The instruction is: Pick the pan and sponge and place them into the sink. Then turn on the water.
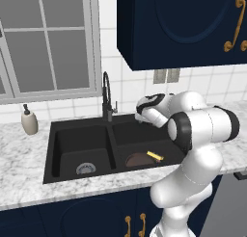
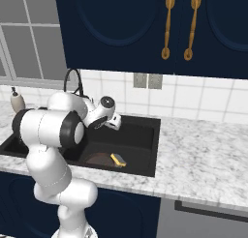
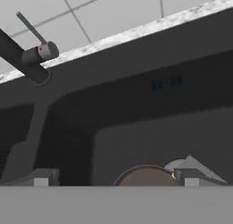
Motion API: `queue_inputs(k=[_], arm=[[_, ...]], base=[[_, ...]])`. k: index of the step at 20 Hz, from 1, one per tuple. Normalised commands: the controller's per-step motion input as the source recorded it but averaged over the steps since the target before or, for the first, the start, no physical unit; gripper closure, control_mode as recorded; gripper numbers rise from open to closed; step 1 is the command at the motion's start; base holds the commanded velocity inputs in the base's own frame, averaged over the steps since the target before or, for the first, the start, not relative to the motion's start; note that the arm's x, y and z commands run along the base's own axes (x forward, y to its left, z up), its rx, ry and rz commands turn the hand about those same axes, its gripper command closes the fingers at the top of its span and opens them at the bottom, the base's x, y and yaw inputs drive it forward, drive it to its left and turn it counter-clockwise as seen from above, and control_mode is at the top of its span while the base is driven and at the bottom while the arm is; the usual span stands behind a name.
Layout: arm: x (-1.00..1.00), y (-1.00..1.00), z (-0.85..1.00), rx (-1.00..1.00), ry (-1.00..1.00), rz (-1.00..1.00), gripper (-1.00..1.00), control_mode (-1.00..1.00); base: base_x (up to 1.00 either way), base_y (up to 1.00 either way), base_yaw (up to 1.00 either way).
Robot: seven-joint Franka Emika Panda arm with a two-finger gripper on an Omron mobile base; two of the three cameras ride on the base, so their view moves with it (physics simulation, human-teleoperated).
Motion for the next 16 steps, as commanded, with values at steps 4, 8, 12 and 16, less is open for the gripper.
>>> queue_inputs(k=[4, 8, 12, 16], arm=[[0.33, 0.02, 0.01, 0.21, 0.04, -0.17, -1.0, -1.0], [0.22, 0.1, 0.0, 0.17, 0.0, -0.03, -1.0, -1.0], [0.1, 0.15, 0.0, 0.08, 0.0, 0.0, -1.0, -1.0], [0.01, 0.08, 0.04, 0.06, 0.0, 0.0, -1.0, -1.0]], base=[[0.0, 0.0, 0.0], [0.0, 0.0, 0.0], [0.0, 0.0, 0.0], [0.0, 0.0, 0.0]])
